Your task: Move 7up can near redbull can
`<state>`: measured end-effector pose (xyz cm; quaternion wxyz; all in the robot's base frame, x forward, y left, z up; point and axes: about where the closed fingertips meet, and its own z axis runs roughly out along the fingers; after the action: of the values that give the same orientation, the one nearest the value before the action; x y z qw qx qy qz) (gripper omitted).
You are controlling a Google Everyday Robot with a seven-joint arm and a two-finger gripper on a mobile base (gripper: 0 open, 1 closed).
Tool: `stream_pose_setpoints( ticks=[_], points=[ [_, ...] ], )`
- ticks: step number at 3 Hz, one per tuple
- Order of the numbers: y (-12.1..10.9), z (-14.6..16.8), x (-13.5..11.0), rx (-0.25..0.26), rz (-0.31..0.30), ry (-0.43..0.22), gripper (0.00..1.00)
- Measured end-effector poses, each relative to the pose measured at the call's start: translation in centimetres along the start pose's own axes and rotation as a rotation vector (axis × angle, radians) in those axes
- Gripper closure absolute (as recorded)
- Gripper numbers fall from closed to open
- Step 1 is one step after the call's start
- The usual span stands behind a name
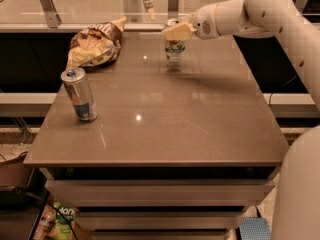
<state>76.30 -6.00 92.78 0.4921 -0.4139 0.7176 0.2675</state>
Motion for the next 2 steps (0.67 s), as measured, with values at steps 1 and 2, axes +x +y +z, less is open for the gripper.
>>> stream_pose_setpoints(
  ticks=[1,2],
  points=[
    [2.9,-0.1,-0.6,0.01,-0.012,-0.018,1.0],
    [5.7,-0.3,-0.7,0.027,-0.019,-0.043,1.0]
  ],
)
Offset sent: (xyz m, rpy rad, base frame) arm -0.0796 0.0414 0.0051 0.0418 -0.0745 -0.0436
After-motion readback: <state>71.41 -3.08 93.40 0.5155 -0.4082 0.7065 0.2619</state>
